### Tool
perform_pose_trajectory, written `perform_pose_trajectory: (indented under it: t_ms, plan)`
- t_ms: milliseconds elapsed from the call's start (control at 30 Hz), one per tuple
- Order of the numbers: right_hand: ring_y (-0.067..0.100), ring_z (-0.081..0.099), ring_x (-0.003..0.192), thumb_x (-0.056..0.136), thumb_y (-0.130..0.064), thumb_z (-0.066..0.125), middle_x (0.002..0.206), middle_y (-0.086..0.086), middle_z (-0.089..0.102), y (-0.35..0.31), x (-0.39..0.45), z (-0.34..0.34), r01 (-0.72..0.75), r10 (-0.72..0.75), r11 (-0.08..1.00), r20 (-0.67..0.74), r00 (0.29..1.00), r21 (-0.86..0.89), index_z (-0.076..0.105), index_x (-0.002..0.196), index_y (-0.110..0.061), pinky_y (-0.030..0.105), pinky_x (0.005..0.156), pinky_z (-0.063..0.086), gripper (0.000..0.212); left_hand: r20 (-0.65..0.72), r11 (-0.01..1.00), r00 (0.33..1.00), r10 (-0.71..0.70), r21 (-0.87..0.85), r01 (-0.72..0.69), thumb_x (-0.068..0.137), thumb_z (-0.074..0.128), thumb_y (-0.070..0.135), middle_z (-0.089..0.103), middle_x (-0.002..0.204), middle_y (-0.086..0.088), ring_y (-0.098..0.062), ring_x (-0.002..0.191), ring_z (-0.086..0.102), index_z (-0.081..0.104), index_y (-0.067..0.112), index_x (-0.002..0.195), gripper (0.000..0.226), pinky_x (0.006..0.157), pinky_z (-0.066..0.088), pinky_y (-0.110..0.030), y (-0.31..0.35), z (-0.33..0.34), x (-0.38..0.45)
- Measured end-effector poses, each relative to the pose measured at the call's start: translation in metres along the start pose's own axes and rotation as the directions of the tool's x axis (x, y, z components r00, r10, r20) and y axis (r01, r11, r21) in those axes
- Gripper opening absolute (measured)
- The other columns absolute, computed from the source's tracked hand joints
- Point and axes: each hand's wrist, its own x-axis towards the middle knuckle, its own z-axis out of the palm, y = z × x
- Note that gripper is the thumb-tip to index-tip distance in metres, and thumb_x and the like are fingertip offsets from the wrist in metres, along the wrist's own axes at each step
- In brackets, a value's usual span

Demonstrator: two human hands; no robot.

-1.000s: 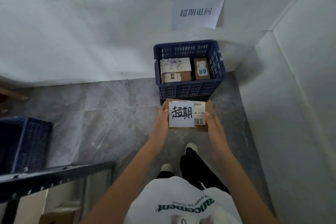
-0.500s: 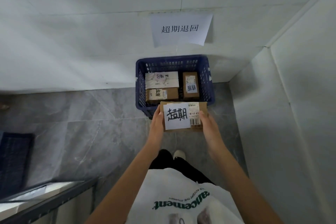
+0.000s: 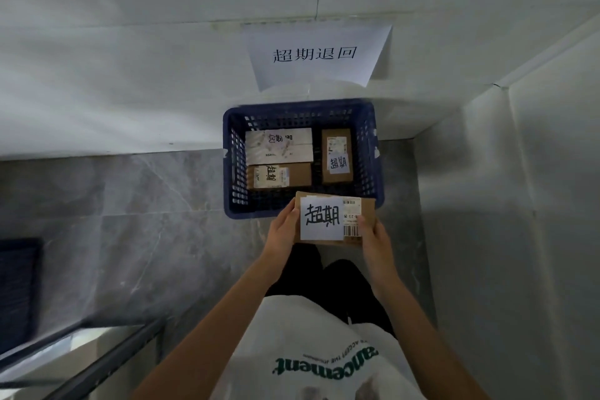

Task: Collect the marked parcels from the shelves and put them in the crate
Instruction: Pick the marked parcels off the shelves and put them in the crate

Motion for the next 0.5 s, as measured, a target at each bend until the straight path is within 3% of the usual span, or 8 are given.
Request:
perform_pose_trajectory:
  t_ms: [67,167,333,433,500]
  plan:
    - [0.015,0.061,0.11,0.1,-0.031,0.048,0.126,0.002,0.063,-0.002,0.021,0.002,-0.013,0.013,1.0,-0.01,1.0,0.008,0.049,0.138,-0.018,0.033,0.095,0.05,0.04,0.003,0.999,0.999,-0.033,0.019,0.033,0.103,0.039,0.021,0.056,0.132,-0.007,-0.02,0.116,0.054,0.043,0.016,0.142,0.04,0.088,0.04,-0.024,0.005,0.006,0.02]
    - [0.008,0.061,0.1,0.101,-0.028,0.046,0.12,-0.002,0.062,-0.003,0.059,0.007,-0.021,0.021,1.0,-0.01,1.0,0.007,0.048,0.139,-0.019,0.02,0.08,0.048,0.039,-0.002,0.996,0.998,-0.064,0.058,0.064,0.104,0.035,0.022,0.056,0.133,-0.007,-0.015,0.109,0.053,0.04,0.017,0.144,0.041,0.088,0.04,-0.023,0.011,0.018,0.056]
    - [0.002,0.059,0.09,0.102,-0.028,0.044,0.121,0.001,0.062,0.01,0.142,0.014,-0.112,0.112,0.993,0.015,0.994,-0.027,0.05,0.136,-0.017,0.012,0.066,0.044,0.036,-0.009,0.984,0.998,-0.064,0.164,0.065,0.104,0.033,0.028,0.062,0.112,0.002,-0.016,0.102,0.058,0.042,0.019,0.143,0.041,0.09,0.047,-0.031,-0.003,0.037,0.137]
    - [-0.001,0.057,0.082,0.102,-0.027,0.045,0.11,-0.003,0.061,0.023,0.199,0.015,-0.149,0.149,0.988,0.002,0.989,-0.047,0.051,0.133,-0.016,0.011,0.058,0.043,0.034,-0.017,0.981,0.993,-0.117,0.154,0.118,0.104,0.034,0.023,0.061,0.115,-0.003,-0.017,0.099,0.056,0.045,0.013,0.141,0.039,0.08,0.046,-0.026,-0.012,0.051,0.189]
    - [0.001,0.055,0.082,0.102,-0.028,0.043,0.114,-0.001,0.06,0.034,0.232,0.014,-0.164,0.165,0.982,0.003,0.986,-0.095,0.05,0.134,-0.015,0.013,0.058,0.041,0.036,-0.03,0.978,0.988,-0.15,0.143,0.153,0.104,0.034,0.02,0.059,0.119,-0.005,-0.018,0.1,0.054,0.046,0.009,0.139,0.038,0.068,0.045,-0.02,-0.02,0.062,0.217]
